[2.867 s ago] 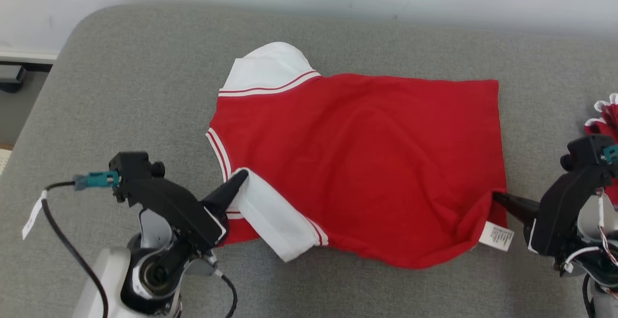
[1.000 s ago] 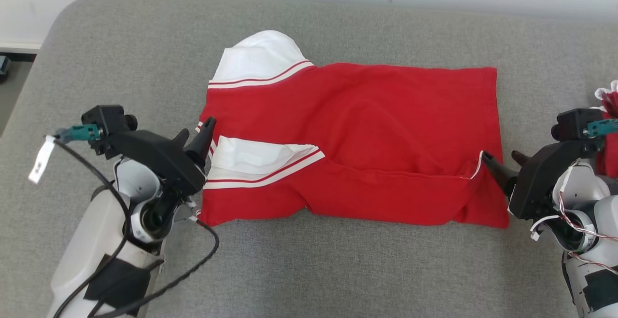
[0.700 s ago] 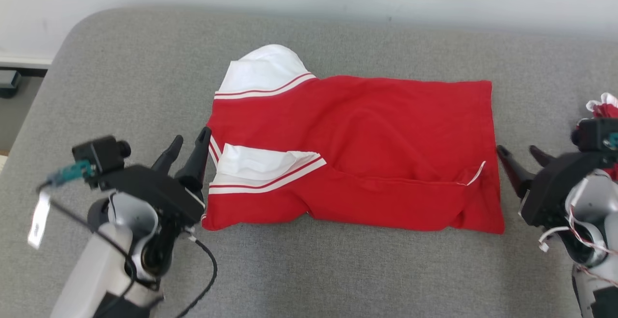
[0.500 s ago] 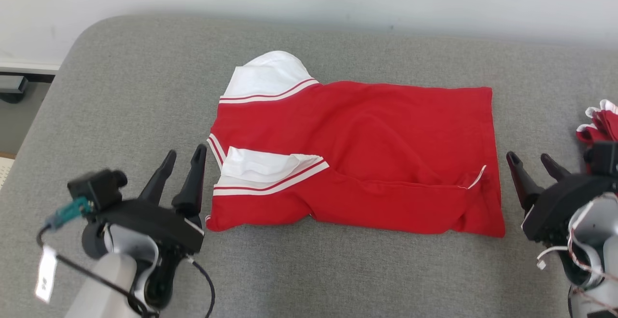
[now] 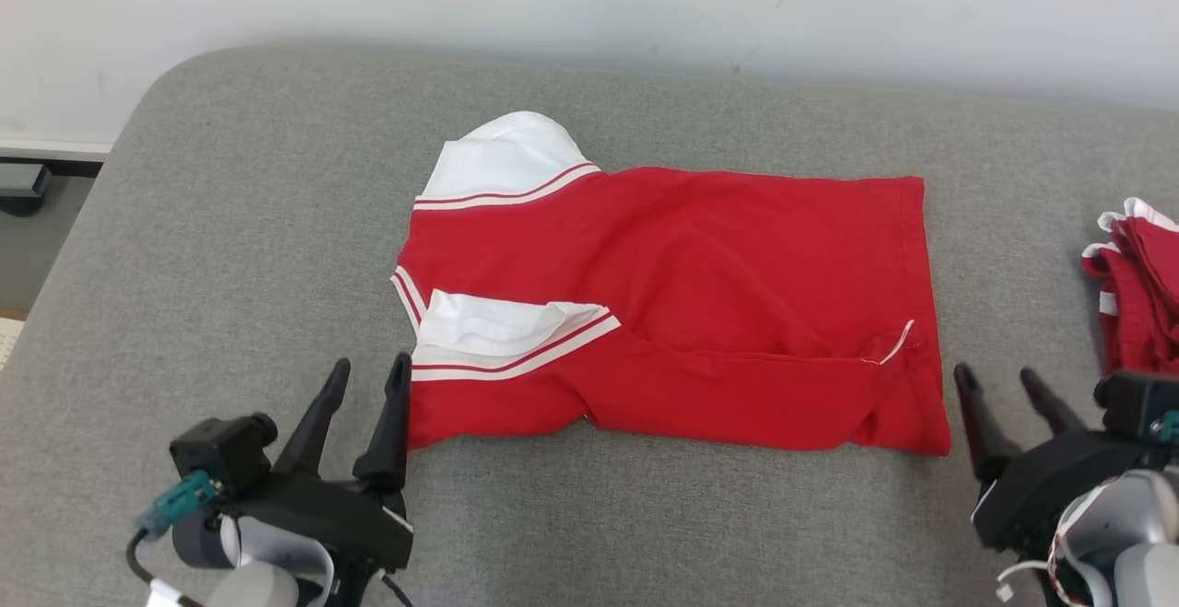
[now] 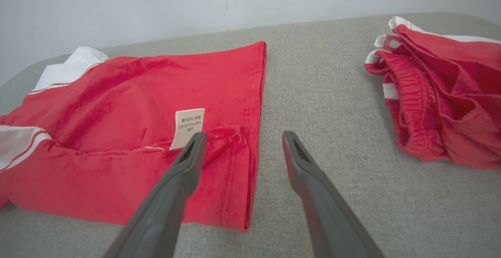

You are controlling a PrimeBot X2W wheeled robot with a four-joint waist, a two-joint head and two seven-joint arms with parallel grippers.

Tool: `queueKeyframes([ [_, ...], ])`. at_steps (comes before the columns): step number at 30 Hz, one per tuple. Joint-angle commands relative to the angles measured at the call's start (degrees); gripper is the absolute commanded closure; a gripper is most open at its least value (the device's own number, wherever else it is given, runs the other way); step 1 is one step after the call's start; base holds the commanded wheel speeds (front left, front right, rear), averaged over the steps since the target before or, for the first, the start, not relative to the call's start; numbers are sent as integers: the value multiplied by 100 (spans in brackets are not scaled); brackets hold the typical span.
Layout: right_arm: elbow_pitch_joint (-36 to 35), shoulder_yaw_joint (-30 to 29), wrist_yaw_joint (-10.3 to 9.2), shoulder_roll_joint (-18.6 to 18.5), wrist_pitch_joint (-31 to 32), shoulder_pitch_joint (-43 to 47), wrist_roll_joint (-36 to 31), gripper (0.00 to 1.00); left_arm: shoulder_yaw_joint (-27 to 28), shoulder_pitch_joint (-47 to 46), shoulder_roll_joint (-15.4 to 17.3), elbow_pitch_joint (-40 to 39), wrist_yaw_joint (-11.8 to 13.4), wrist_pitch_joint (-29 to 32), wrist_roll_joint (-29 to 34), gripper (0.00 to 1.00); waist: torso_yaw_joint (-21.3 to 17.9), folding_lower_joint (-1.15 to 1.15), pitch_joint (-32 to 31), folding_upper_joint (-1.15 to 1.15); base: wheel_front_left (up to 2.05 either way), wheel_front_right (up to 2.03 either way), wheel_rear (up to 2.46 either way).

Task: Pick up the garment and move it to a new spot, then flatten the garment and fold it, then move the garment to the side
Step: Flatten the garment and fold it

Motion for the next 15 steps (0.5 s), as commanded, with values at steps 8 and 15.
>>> queueKeyframes([
  [8, 187, 148, -3, -1, 10, 336, 258, 0, -129, 229, 5, 204, 23, -136, 137, 0, -11, 1, -3, 0, 0, 0, 0],
  [15, 335, 229, -3, 0, -26, 298, 225, 0, -334, 148, -1, 548, 73, -62, 296, 0, -26, 1, -7, 0, 0, 0, 0],
])
